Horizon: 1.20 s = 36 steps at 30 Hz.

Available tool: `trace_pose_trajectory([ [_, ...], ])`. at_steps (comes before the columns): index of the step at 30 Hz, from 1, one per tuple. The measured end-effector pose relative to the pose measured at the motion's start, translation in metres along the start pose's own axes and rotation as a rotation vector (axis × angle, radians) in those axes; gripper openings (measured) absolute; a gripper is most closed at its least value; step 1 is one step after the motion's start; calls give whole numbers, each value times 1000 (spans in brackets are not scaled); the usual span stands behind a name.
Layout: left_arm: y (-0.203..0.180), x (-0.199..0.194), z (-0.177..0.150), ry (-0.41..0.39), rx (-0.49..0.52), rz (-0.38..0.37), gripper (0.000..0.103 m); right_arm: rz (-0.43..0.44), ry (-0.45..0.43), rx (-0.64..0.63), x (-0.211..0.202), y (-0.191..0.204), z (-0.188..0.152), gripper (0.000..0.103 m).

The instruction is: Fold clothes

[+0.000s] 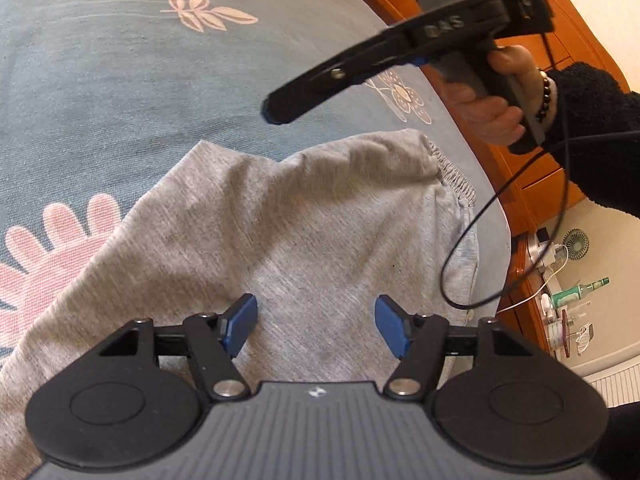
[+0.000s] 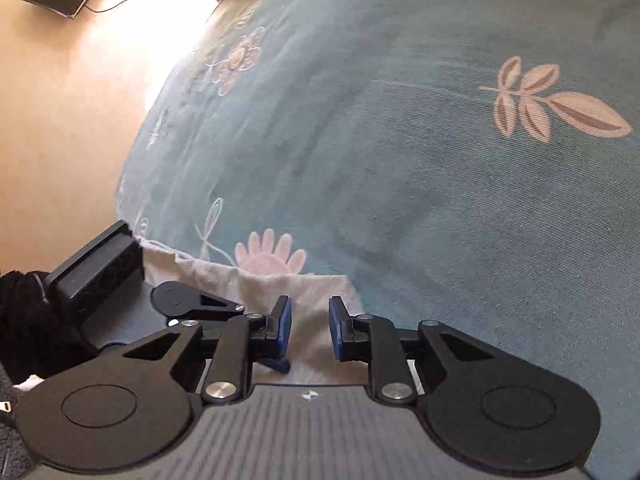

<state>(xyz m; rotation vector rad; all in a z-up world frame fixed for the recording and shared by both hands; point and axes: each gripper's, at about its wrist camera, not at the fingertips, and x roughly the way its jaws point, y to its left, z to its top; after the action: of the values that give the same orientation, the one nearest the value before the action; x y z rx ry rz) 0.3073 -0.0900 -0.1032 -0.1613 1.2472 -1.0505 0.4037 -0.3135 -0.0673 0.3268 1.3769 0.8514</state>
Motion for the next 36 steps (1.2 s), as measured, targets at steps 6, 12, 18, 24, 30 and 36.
trace_pose_trajectory([
  [6,3,-26,3,-60,-23,-5,65,-36,119,-65,49,-13,3,18],
  [12,21,-69,31,-187,-18,66,65,-102,115,-334,25,38,-28,14],
  [18,30,-54,50,-114,50,107,63,-247,152,-562,27,73,-62,18],
  [24,5,-17,26,34,119,-23,65,-287,172,-598,32,73,-74,19],
  [30,-1,-8,22,70,131,-66,65,-305,188,-588,26,70,-73,29],
  [36,-8,-3,17,76,148,-66,65,-318,112,-511,4,67,-53,29],
])
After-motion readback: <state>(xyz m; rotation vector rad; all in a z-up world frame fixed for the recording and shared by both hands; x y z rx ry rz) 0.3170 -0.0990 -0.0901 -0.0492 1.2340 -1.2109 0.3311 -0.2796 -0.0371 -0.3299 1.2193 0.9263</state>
